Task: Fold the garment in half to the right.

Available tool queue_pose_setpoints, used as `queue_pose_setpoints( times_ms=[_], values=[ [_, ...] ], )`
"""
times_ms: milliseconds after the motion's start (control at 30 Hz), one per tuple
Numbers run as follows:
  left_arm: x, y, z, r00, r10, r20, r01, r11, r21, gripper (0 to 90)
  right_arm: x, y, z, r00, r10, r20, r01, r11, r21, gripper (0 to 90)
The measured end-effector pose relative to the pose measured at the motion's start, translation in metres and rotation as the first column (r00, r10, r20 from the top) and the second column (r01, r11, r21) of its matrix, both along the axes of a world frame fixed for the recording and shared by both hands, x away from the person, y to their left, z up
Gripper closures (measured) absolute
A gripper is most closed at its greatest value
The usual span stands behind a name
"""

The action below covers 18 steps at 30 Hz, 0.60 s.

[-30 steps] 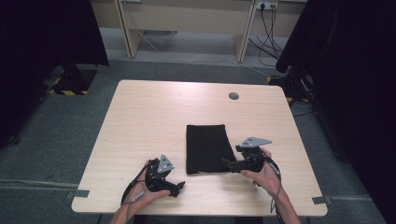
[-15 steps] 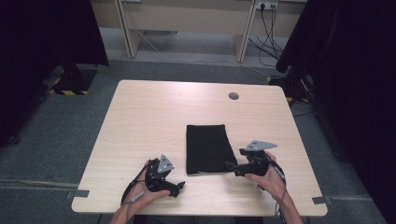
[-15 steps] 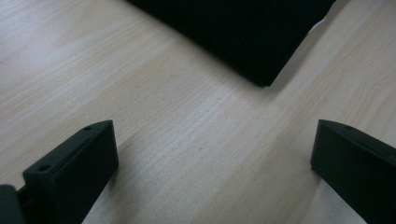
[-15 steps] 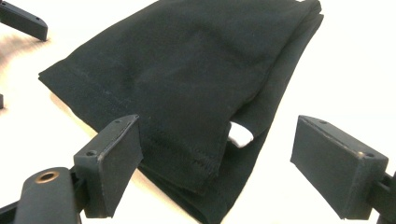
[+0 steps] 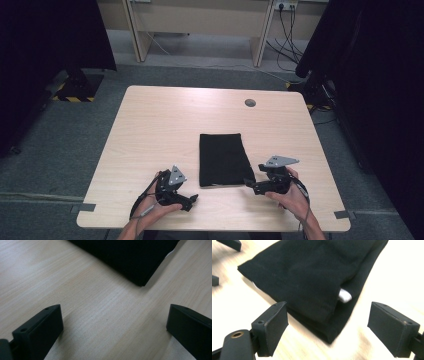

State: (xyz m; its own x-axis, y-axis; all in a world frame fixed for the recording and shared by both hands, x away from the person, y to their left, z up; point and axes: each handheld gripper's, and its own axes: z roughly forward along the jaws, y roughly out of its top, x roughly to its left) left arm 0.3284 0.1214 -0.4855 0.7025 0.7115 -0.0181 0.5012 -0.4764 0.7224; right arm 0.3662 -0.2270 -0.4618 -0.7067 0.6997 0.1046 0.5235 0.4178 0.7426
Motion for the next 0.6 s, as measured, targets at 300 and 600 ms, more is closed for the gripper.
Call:
queue_pose_setpoints(
  times_ms=[300,600],
  values=[
    [0.000,0.000,0.000,1.0000,0.000,0.000,0.000,1.0000,0.000,0.0,-0.004,-0.010,-0.005,0.9998,-0.021,-0.003,0.021,1.000,-0.007,16.7],
    [0.000,0.000,0.000,1.0000,0.000,0.000,0.000,1.0000,0.000,0.0,-0.009,-0.013,-0.005,0.9996,-0.030,-0.003,0.030,0.999,-0.018,16.7]
  ],
)
